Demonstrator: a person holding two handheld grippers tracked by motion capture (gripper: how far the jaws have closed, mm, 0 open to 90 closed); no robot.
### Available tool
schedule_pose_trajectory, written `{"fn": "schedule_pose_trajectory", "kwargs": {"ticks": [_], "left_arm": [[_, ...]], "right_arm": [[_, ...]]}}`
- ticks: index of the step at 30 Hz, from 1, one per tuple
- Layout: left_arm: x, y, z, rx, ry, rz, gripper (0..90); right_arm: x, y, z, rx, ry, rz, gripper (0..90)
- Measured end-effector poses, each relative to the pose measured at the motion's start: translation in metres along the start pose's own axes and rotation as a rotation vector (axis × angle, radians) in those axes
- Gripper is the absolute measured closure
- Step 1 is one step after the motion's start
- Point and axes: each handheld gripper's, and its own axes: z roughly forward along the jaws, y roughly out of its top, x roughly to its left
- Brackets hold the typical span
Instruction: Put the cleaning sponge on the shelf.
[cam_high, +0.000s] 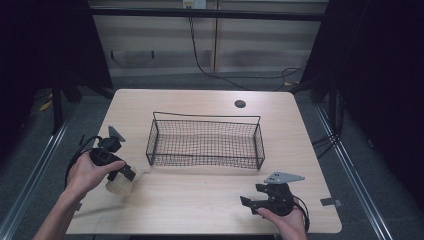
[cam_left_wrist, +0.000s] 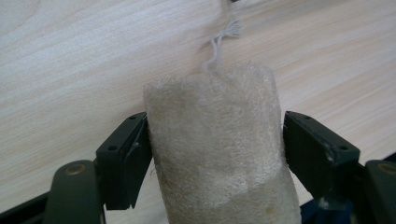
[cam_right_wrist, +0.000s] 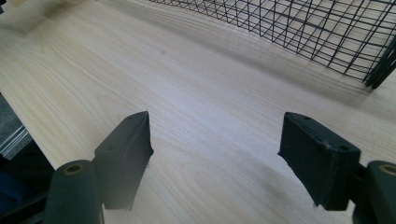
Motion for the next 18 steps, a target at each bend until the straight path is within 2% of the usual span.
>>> {"fn": "schedule_pose_trajectory", "kwargs": {"ticks": [11, 16, 18], "left_arm": [[0.0, -0.009, -0.029, -0.045, -0.07, 0.055, 26.2], [-0.004, -0.011, -0.039, -0.053, -0.084, 0.078, 26.2], [-0.004, -0.011, -0.043, -0.06, -0.11, 0.082, 26.3]], "right_arm": [[0.0, 0.0, 0.0, 0.001, 0.0, 0.002, 24.9], [0.0, 0.0, 0.0, 0.001, 0.002, 0.002, 24.9], [0.0, 0.0, 0.0, 0.002, 0.004, 0.001, 24.9]]}}
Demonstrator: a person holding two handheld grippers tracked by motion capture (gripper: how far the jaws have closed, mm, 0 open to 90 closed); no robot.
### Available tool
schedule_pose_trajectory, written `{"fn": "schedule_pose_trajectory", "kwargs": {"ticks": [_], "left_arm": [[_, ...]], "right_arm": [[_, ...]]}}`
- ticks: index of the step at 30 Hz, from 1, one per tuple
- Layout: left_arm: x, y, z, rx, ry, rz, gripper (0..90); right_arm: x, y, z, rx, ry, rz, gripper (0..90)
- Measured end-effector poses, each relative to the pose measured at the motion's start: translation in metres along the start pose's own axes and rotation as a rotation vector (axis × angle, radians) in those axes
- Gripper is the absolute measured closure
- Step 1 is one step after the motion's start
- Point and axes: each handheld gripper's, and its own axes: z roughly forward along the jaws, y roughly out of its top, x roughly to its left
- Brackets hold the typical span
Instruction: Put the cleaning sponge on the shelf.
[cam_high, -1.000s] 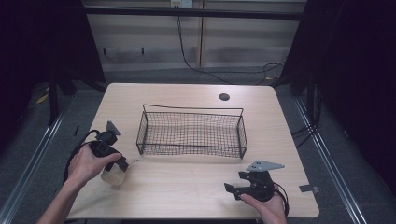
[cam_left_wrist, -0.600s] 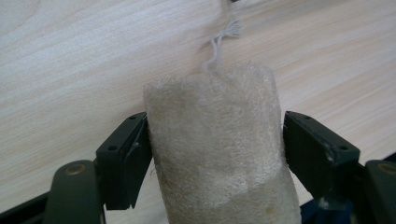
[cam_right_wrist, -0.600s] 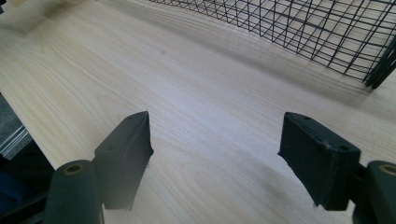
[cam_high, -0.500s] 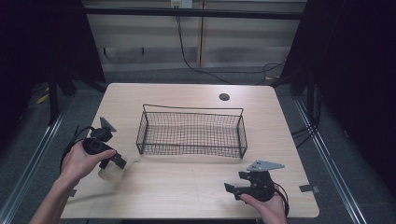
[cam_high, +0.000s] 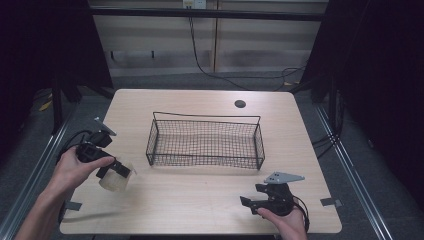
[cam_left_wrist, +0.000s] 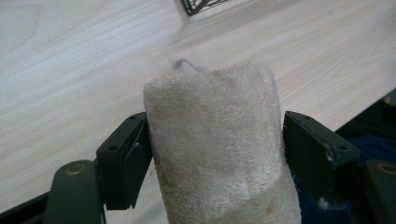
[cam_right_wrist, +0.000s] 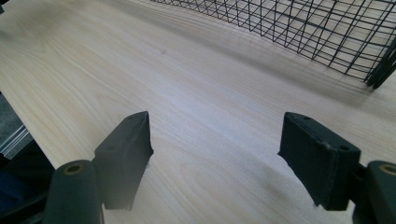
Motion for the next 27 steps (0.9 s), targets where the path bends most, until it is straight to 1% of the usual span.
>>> {"fn": "schedule_pose_trajectory", "kwargs": {"ticks": [1, 2, 5, 10, 11, 12, 13, 16, 17, 18, 19, 20, 21, 24, 25, 27], "left_arm": [[0.0, 0.0, -0.002, 0.001, 0.002, 0.007, 26.3], [-0.001, 0.0, -0.003, -0.003, -0.003, 0.004, 26.2], [-0.001, 0.0, -0.009, -0.002, -0.011, 0.021, 26.3], [-0.004, 0.002, -0.017, -0.007, -0.03, 0.029, 26.3], [-0.005, 0.002, -0.021, -0.01, -0.034, 0.041, 26.3], [-0.005, 0.003, -0.023, -0.009, -0.044, 0.04, 26.3], [-0.005, 0.003, -0.025, -0.002, -0.04, 0.049, 26.3], [-0.006, 0.003, -0.029, -0.01, -0.043, 0.046, 26.3], [-0.006, 0.004, -0.032, -0.016, -0.046, 0.049, 26.3], [-0.006, 0.004, -0.033, -0.023, -0.054, 0.043, 26.3], [-0.006, 0.005, -0.037, -0.022, -0.052, 0.051, 26.3], [-0.006, 0.005, -0.037, -0.022, -0.052, 0.051, 26.3], [-0.007, 0.005, -0.038, -0.032, -0.06, 0.039, 26.3], [-0.007, 0.006, -0.043, -0.019, -0.066, 0.053, 26.3], [-0.007, 0.007, -0.045, -0.02, -0.062, 0.05, 26.3], [-0.008, 0.008, -0.047, -0.027, -0.067, 0.045, 26.3]], "right_arm": [[0.0, 0.0, 0.0, 0.0, 0.0, 0.002, 24.9], [0.0, 0.0, 0.0, 0.0, 0.001, 0.0, 24.9], [0.0, 0.0, 0.0, -0.001, 0.0, -0.002, 24.9], [0.0, 0.0, 0.0, 0.002, -0.002, 0.006, 24.8], [0.0, 0.0, 0.0, 0.002, 0.001, 0.005, 24.9], [0.0, 0.0, 0.0, 0.001, 0.0, 0.005, 24.8], [0.0, 0.0, 0.0, -0.001, 0.002, 0.001, 24.8], [0.0, 0.0, 0.0, -0.003, 0.0, 0.0, 24.7], [0.0, 0.0, 0.0, -0.003, 0.0, 0.0, 24.7], [0.0, 0.0, 0.0, -0.002, 0.002, 0.003, 24.6], [0.0, 0.0, 0.0, -0.003, 0.003, 0.004, 24.5], [0.0, 0.0, 0.0, -0.003, 0.003, 0.004, 24.5], [0.0, 0.0, 0.0, -0.002, 0.005, 0.001, 24.5], [0.0, 0.0, 0.0, -0.003, 0.005, 0.001, 24.4], [0.0, 0.0, 0.0, -0.004, 0.003, 0.002, 24.4], [0.0, 0.0, 0.0, -0.003, 0.003, 0.002, 24.3]]}}
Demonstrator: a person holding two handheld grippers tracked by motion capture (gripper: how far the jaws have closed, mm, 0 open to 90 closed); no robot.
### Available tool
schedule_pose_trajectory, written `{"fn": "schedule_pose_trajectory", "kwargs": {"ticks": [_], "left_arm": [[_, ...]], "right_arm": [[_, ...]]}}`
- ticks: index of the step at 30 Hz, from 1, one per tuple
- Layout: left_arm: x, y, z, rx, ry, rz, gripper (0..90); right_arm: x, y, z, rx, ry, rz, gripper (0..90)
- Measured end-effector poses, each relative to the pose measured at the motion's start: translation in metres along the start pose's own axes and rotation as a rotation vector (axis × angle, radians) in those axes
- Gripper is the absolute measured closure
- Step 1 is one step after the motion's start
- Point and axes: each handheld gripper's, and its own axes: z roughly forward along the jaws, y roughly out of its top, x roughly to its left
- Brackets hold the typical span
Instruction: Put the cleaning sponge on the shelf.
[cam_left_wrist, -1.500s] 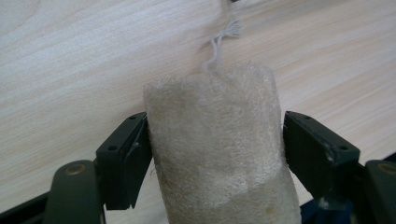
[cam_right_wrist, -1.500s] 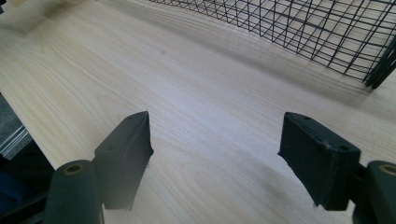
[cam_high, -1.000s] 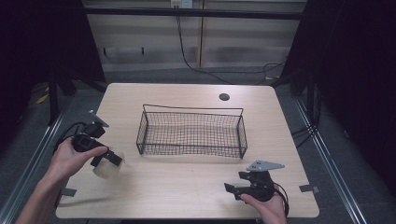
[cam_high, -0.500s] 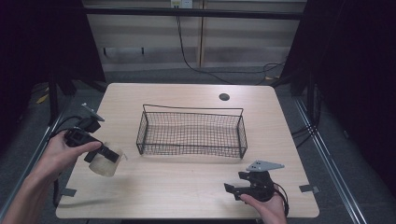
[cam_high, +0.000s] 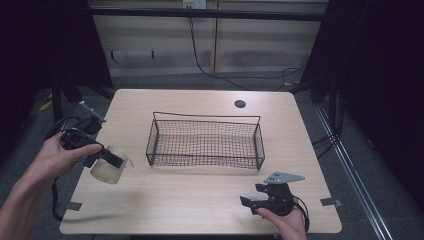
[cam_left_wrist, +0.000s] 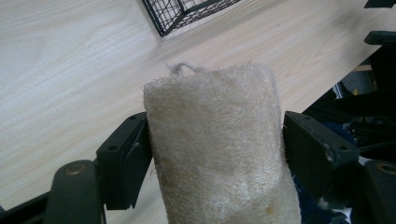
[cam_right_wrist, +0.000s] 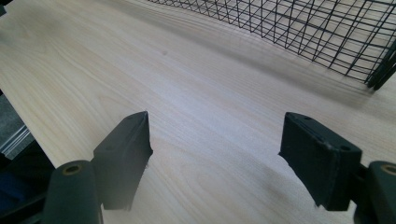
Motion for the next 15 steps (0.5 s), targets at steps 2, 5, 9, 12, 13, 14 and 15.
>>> {"fn": "schedule_pose_trajectory", "kwargs": {"ticks": [2, 5, 9, 12, 13, 14, 15], "left_arm": [[-0.001, 0.002, -0.003, 0.016, 0.002, 0.016, 26.3], [-0.005, 0.008, -0.006, 0.013, 0.004, 0.02, 26.3], [-0.011, 0.016, -0.006, 0.022, 0.001, 0.037, 26.3], [-0.018, 0.025, -0.004, 0.024, -0.001, 0.039, 26.3], [-0.018, 0.025, -0.004, 0.024, -0.001, 0.039, 26.4], [-0.021, 0.03, -0.004, 0.042, 0.002, 0.059, 26.4], [-0.022, 0.032, -0.004, 0.041, 0.0, 0.06, 26.3]], "right_arm": [[0.0, 0.0, 0.0, 0.0, 0.0, 0.0, 24.3], [0.0, 0.0, 0.0, 0.0, 0.002, -0.003, 24.1], [0.0, 0.0, 0.0, 0.0, 0.003, -0.005, 23.7], [0.001, 0.0, 0.0, 0.001, 0.004, -0.006, 23.6], [0.001, 0.0, 0.0, 0.001, 0.004, -0.007, 23.6], [0.001, 0.0, 0.0, 0.001, 0.004, -0.007, 23.6], [0.001, 0.0, 0.0, 0.0, 0.004, -0.007, 23.6]]}}
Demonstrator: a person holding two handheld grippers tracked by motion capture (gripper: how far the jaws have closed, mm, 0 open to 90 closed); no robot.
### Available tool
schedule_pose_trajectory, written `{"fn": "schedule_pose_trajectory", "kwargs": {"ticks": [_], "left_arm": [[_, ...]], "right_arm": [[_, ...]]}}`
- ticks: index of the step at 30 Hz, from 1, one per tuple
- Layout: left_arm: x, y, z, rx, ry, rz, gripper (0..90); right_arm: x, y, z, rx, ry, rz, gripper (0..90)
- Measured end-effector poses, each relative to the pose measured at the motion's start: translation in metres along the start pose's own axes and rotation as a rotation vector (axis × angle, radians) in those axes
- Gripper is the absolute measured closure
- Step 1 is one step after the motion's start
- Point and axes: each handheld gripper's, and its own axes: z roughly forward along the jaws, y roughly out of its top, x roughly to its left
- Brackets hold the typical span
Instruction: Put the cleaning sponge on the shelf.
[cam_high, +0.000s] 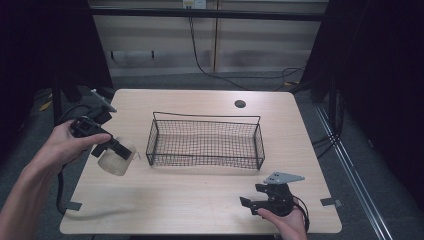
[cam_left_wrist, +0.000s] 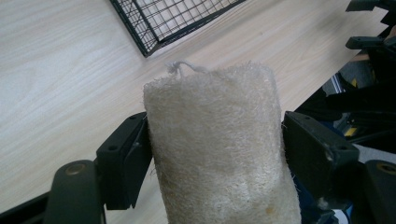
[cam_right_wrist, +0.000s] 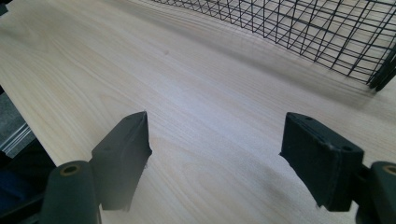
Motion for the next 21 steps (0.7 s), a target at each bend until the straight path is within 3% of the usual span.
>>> {"fn": "schedule_pose_trajectory", "kwargs": {"ticks": [5, 6, 11, 21], "left_arm": [[-0.005, 0.01, 0.0, 0.001, 0.001, -0.005, 26.3], [-0.005, 0.013, -0.002, 0.015, 0.005, 0.014, 26.3], [-0.015, 0.025, -0.003, 0.027, 0.024, 0.029, 26.3], [-0.029, 0.046, 0.001, 0.039, 0.037, 0.041, 26.3]], "right_arm": [[0.0, 0.0, 0.0, 0.0, 0.0, 0.002, 23.6], [0.0, 0.0, 0.0, 0.0, 0.0, 0.001, 23.5], [0.0, 0.0, 0.0, 0.0, 0.002, 0.002, 23.4], [0.001, 0.0, 0.0, -0.004, -0.001, -0.001, 22.1]]}}
